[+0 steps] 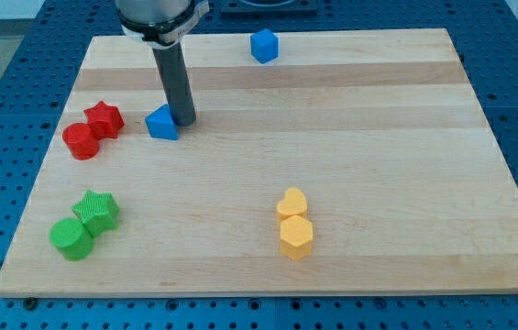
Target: Push the blue cube down a bit
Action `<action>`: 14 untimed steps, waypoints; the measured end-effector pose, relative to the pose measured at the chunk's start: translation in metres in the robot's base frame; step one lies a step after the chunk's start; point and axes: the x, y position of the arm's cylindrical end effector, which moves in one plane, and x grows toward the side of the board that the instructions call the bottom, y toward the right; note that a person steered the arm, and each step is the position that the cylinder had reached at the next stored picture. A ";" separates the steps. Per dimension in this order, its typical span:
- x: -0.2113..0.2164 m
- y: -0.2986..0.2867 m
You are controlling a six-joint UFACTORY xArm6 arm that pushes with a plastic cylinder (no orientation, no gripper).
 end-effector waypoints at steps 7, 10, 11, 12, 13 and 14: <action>-0.074 0.091; -0.192 0.186; -0.195 0.169; -0.195 0.140; -0.194 0.120; -0.181 0.118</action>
